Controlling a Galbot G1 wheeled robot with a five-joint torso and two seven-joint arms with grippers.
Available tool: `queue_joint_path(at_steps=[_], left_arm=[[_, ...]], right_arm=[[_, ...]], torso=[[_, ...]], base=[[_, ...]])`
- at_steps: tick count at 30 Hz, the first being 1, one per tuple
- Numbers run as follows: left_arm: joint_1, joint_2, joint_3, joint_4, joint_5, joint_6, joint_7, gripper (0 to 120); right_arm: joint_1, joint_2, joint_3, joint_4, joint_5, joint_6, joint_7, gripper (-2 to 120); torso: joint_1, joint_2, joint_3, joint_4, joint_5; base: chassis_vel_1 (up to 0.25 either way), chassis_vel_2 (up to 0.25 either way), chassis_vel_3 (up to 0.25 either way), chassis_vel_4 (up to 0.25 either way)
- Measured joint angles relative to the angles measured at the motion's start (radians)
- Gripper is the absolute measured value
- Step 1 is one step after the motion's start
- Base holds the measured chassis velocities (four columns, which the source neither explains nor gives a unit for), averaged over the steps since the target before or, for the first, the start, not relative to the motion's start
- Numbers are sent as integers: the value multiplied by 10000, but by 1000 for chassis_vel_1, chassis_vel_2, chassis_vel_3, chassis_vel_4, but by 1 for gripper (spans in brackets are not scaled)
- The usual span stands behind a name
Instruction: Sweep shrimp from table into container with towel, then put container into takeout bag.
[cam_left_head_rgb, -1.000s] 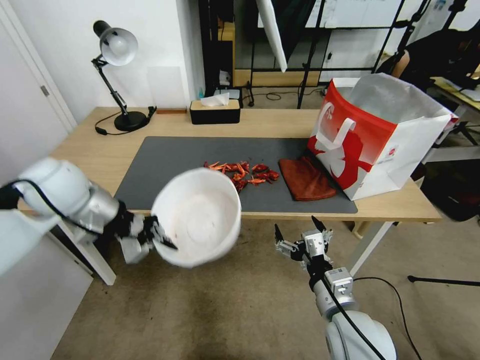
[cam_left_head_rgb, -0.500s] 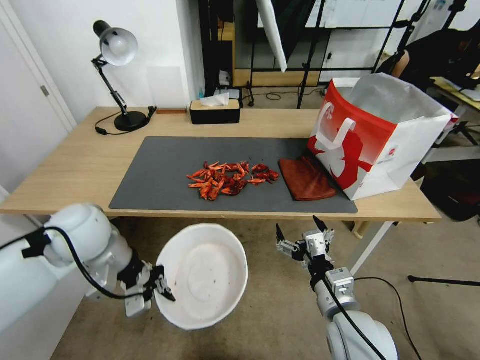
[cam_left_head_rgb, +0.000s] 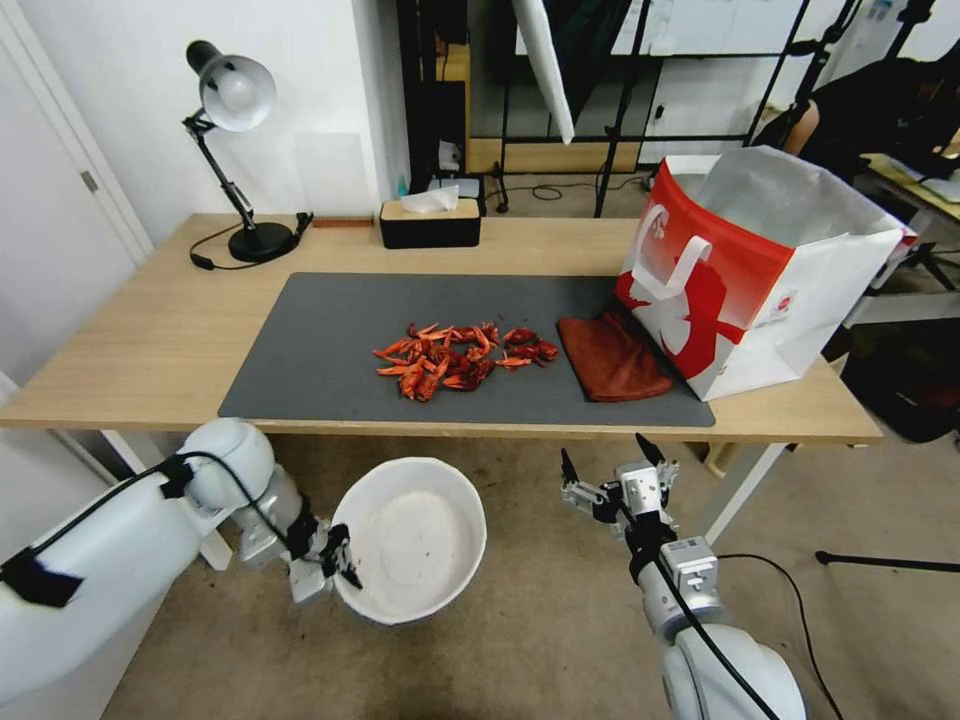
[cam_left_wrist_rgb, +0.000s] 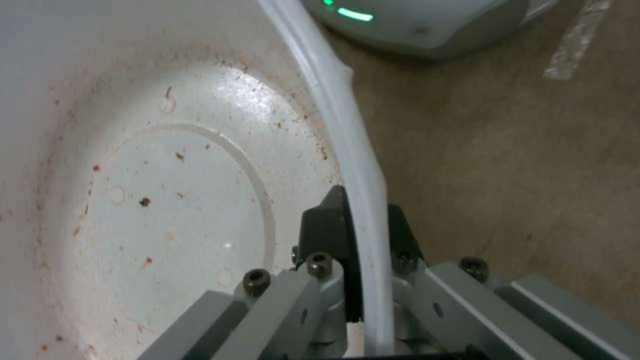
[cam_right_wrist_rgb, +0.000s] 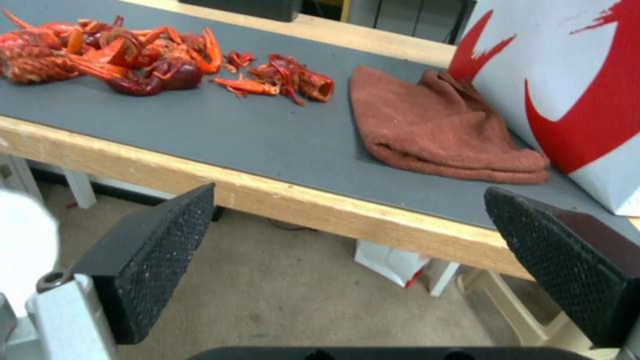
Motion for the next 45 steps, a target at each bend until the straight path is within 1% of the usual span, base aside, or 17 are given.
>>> queue_joint_path(at_steps=[1, 4, 6, 8, 12, 18, 25, 26, 28, 29, 31, 33, 35, 37, 40, 44, 45], left_arm=[[0, 0, 0, 0, 0, 0, 0, 0], [-481, -328, 213, 504, 37, -12, -216, 0], [-540, -358, 233, 546, 37, -12, -256, 0], [-765, -455, 296, 662, 52, -14, -551, 0], [-838, -459, 296, 627, 63, -7, -683, 0], [-862, -390, 281, 325, 270, 25, -798, 0], [-915, -335, 268, 216, 347, 47, -874, 0], [-937, -291, 265, 186, 374, 49, -888, 0], [-937, -227, 259, 134, 402, 58, -939, 0], [-937, -227, 259, 134, 402, 58, -939, 0], [-905, -162, 228, 69, 420, 74, -988, 0], [-898, -148, 223, 61, 423, 75, -1005, 0], [-823, -31, 210, 0, 434, 88, -1087, 0], [-812, -23, 210, -8, 439, 88, -1091, 0], [-716, -2, 199, -64, 520, 105, -1157, 0], [-712, -47, 204, -74, 693, 76, -1270, 0], [-713, -70, 211, -97, 762, 68, -1290, 0]], right_arm=[[0, 0, 0, 0, 0, 0, 0, 100], [-23, 0, 43, 3, 17, 0, 8, 100], [-24, 0, 47, 3, 19, 0, 10, 100], [-17, 0, 57, -3, 35, 0, 15, 100], [9, 0, 61, -8, 54, 0, 27, 100], [241, 1, 52, -65, 180, -47, 79, 100], [1179, 0, 11, -437, 854, -68, 230, 100], [1568, -18, -10, -614, 1039, -62, 303, 100], [2040, -160, -51, -839, 1197, -53, 364, 100], [2040, -160, -51, -839, 1197, -53, 364, 100], [2536, -390, -107, -1113, 1393, -99, 465, 100], [2653, -459, -128, -1183, 1448, -128, 500, 100], [3392, -970, -288, -1697, 1815, -365, 897, 100], [3493, -1059, -314, -1769, 1883, -409, 970, 100], [4210, -1608, -418, -2249, 2497, -938, 1543, 100], [4717, -1857, -479, -2528, 2920, -1503, 2045, 100], [4975, -1952, -504, -2639, 3119, -1910, 2346, 100]], torso=[[0, 0, 0, 0, 0], [0, -1, 0, -1, 0], [0, 0, 0, -2, 1], [0, 0, 0, -1, 0], [0, 0, 0, 0, 1], [0, 0, 0, 0, 1], [0, -1, 0, 0, 0], [0, 0, 0, -1, 1], [0, 0, 0, 0, 0], [0, 0, 0, 0, 0], [0, -1, -1, 1, 0], [0, -1, -1, 0, 0], [1, -1, -1, 0, 1], [0, -1, 0, 1, 0], [0, -1, 0, -1, 0], [-1, -1, 0, 0, 0], [-1, -1, 0, -1, 1]], base=[[0, 0, 0, 0], [0, 0, 0, 0], [0, 0, 0, 0], [0, 0, 0, 0], [0, 0, 0, 0], [0, 0, 0, 0], [0, 0, 0, 0], [0, 0, 0, 0], [0, 0, 0, 0], [0, 0, 0, 0], [0, 0, 0, 0], [0, 0, 0, 0], [0, 0, 0, 0], [0, 0, 0, 0], [0, 0, 0, 0], [0, 0, 0, 0], [0, 0, 0, 0]])
